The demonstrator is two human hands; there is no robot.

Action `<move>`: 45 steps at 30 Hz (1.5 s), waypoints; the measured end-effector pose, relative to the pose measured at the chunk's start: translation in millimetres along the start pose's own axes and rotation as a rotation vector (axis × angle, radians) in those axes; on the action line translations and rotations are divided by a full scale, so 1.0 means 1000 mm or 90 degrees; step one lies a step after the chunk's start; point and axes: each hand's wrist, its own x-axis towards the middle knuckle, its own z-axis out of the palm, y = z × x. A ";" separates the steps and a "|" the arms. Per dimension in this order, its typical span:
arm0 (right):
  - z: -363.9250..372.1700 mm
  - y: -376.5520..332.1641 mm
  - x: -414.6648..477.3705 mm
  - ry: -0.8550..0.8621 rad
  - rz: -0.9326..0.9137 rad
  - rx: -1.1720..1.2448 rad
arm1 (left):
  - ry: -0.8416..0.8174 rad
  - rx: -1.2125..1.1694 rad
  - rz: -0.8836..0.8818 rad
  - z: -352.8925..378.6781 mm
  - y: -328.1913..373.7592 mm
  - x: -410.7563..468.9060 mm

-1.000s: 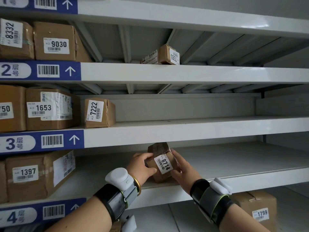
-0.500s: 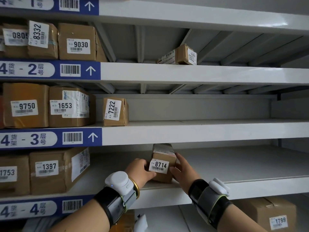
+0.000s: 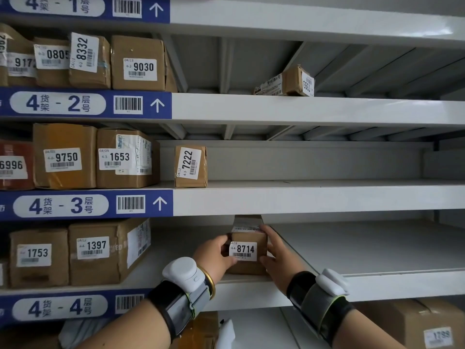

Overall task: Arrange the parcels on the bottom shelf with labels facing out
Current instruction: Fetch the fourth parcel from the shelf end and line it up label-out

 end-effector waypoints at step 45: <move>0.159 -0.091 0.008 -0.095 -0.050 0.038 | 0.148 0.122 -0.015 -0.132 -0.119 -0.078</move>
